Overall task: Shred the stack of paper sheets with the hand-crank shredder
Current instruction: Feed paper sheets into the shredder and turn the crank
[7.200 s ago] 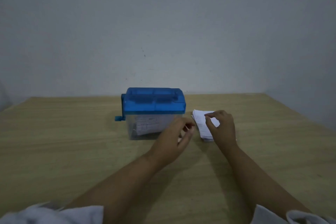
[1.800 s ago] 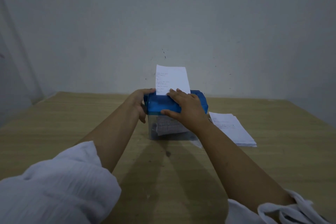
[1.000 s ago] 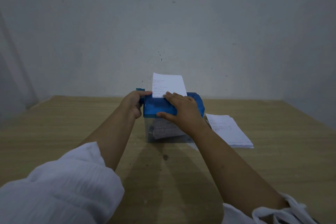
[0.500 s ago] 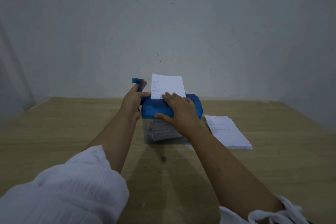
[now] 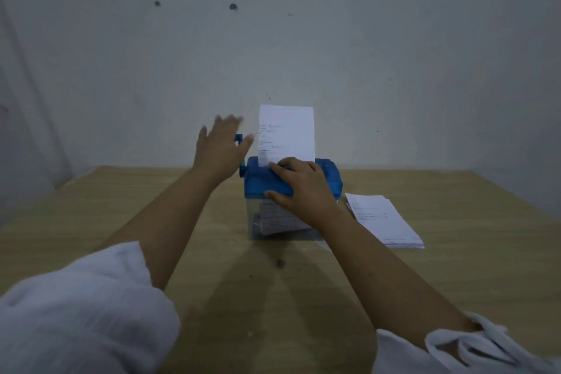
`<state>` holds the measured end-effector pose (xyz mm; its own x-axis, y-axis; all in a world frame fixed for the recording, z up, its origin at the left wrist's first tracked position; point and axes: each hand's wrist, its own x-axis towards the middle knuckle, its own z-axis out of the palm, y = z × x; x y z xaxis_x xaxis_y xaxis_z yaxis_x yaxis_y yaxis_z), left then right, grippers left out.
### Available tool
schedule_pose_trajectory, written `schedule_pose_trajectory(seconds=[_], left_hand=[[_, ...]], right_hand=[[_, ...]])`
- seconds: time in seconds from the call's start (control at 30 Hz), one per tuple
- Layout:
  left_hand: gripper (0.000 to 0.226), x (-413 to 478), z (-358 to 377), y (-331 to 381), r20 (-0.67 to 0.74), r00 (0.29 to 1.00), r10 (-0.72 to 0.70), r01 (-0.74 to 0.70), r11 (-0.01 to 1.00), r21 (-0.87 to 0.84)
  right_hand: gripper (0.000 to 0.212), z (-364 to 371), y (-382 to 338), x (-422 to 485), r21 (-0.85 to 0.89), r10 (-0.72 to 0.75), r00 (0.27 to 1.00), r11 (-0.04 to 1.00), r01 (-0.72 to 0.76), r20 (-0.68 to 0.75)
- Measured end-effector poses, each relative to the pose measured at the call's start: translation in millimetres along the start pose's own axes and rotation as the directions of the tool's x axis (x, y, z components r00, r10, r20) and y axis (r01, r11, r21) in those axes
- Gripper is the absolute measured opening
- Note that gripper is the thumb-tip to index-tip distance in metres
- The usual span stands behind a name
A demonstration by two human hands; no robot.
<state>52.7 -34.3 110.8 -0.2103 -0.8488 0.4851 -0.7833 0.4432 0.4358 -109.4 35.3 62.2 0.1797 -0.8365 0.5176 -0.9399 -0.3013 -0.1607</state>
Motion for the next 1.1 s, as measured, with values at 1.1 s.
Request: schedule_pose_trajectory(seconds=[1.1], left_hand=[[0.030, -27, 9, -22, 0.522, 0.833, -0.182, 0.084, 0.975, 0.206]], right_hand=[[0.067, 21, -4, 4, -0.055, -0.003, 0.978, 0.998, -0.008, -0.208]])
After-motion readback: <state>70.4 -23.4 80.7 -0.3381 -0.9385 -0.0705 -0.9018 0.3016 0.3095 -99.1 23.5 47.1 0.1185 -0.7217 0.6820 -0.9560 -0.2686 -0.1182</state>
